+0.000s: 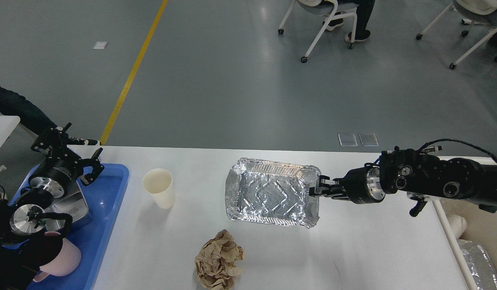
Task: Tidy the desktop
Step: 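Carry the foil tray with the right gripper toward the table center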
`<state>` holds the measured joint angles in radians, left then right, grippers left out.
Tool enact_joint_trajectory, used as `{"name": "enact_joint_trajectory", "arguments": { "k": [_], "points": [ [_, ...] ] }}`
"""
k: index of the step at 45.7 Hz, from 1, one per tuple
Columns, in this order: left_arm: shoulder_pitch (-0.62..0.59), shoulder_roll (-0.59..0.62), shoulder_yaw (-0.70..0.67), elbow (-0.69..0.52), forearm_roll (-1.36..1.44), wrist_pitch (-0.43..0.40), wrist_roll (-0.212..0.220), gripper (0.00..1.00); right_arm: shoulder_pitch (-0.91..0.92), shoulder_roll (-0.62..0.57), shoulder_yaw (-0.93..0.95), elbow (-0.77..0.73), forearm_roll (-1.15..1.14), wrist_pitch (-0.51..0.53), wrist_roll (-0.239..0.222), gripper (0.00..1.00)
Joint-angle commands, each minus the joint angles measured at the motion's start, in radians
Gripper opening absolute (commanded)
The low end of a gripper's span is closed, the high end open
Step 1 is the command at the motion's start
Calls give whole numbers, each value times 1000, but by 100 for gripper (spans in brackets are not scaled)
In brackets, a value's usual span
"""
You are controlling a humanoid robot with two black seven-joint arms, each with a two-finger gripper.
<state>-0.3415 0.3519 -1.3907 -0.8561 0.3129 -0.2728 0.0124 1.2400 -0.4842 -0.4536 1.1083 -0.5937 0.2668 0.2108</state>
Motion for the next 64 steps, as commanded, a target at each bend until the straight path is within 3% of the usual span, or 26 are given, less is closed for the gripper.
{"name": "enact_joint_trajectory", "arguments": {
  "k": [1,15,24,37,59,64],
  "points": [
    [-2,-4,1,0,0,0,0,97,-4,50,0,-39,9,-1,-1,0],
    [-2,-2,2,-1,0,-5,0,97,47,157,-68,-102,-2,25,-2,0],
    [2,2,2,-3,6,-11,-2,97,61,222,-76,-182,0,109,6,0],
    [1,19,2,-3,6,-17,-2,97,71,223,-119,-228,-57,226,38,0],
    [4,21,2,-3,5,-19,-2,97,179,171,-137,-211,-55,169,38,0],
    [1,25,2,-3,5,-19,-2,97,202,134,-139,-165,-63,128,87,0]
  ]
}}
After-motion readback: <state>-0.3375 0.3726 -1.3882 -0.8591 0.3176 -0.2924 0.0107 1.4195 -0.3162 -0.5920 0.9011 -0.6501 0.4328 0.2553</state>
